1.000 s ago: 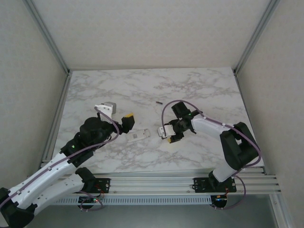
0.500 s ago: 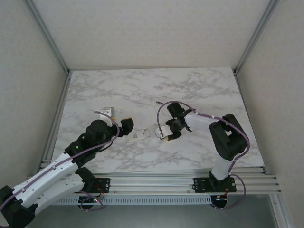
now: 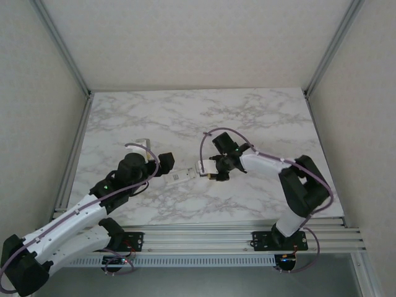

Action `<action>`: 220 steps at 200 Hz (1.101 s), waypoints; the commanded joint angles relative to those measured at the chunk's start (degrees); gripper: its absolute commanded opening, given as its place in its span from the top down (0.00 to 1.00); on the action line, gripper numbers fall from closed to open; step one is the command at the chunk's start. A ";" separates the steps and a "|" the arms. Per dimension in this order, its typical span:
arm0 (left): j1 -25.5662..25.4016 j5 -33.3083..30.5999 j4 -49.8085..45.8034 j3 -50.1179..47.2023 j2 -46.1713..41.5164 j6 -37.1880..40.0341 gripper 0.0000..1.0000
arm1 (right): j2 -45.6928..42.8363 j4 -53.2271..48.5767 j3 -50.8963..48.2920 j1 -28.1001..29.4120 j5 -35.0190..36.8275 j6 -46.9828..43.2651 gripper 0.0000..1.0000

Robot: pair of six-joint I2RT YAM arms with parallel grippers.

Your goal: Load the batteries into the remote control

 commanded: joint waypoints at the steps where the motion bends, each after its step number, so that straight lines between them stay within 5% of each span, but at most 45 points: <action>1: 2.90 2.12 -3.84 2.33 3.05 -6.66 0.00 | -4.09 6.98 1.80 4.04 7.28 40.21 0.99; 24: 5.43 7.94 -3.85 2.73 6.89 -8.60 0.02 | -2.92 5.06 3.53 4.37 4.19 66.29 1.00; 46: 6.69 12.64 -2.97 2.59 10.69 -9.08 0.04 | -0.70 3.95 3.86 4.50 -1.66 77.62 1.00; 140: 7.31 14.10 0.93 -1.15 14.59 -10.11 0.04 | 13.70 -3.51 13.84 6.13 -0.62 76.13 0.96; 220: 7.61 13.24 0.60 -0.52 14.70 -9.77 0.02 | 14.88 -3.44 12.51 6.91 -0.31 76.76 0.87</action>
